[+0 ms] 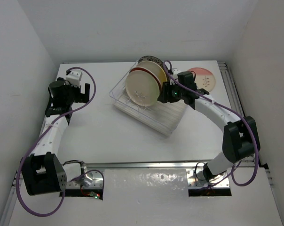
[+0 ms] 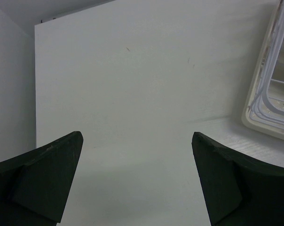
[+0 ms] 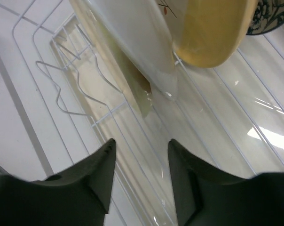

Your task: Unload the plates from the dish rack

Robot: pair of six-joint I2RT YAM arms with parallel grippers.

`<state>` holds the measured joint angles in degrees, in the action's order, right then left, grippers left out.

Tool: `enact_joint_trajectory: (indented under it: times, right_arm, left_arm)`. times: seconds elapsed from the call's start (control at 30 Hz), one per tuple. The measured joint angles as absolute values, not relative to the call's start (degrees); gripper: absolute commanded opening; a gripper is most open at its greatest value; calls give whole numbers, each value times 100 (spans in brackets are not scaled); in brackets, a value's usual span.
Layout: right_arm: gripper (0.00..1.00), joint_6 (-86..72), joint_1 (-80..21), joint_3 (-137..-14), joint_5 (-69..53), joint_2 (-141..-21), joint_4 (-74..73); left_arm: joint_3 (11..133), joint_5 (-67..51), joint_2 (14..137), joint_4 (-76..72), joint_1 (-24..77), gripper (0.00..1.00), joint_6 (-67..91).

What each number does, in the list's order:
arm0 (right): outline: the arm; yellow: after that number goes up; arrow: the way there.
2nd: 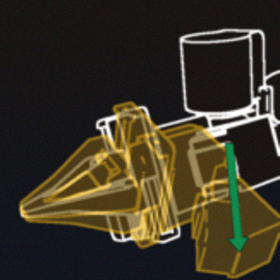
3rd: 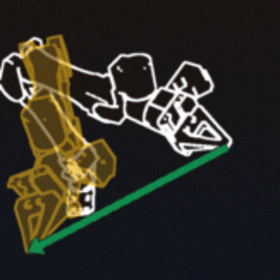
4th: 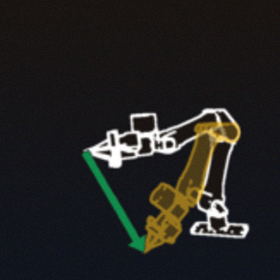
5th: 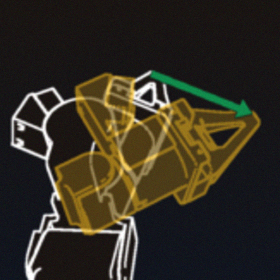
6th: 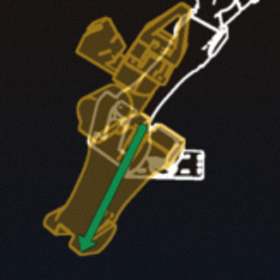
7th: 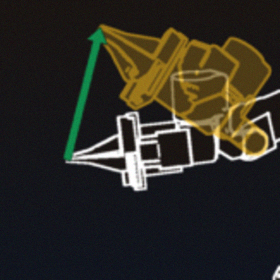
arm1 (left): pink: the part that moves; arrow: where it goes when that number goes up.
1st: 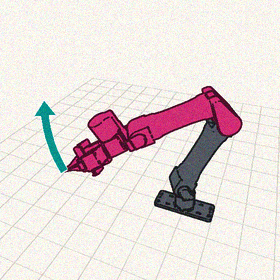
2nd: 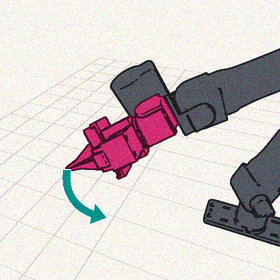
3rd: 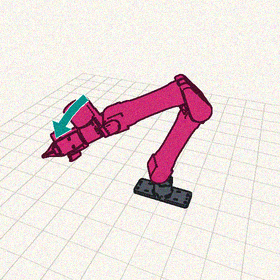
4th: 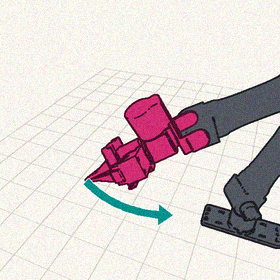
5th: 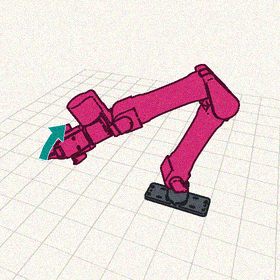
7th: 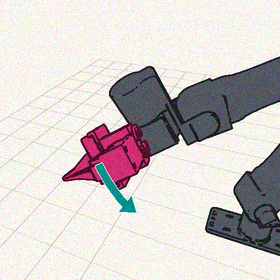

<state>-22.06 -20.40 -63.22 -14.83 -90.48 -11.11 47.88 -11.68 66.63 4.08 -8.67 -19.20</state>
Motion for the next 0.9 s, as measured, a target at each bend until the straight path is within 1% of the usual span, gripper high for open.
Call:
enact_joint_trajectory:
  times: [0.07, 0.3, 0.5, 0.9]
  right_arm:
    - [41, -2228, -2040, -6322, -1518, -9050, -1068]
    - [41, -2307, -2040, -6455, -1671, -9386, -744]
    - [37, -2390, -2040, -6554, -1673, -9791, -445]
    - [37, -2598, -2228, -6556, -1693, -10263, -156]
  left_arm:
    - [4788, -1177, 6663, 408, -867, 100, -1922]
    - [4788, -1175, 6663, 412, -867, 100, -1944]
    - [4788, -1157, 6663, 419, -867, 100, -1968]
    - [4788, -1103, 6663, 423, -867, 100, -2047]
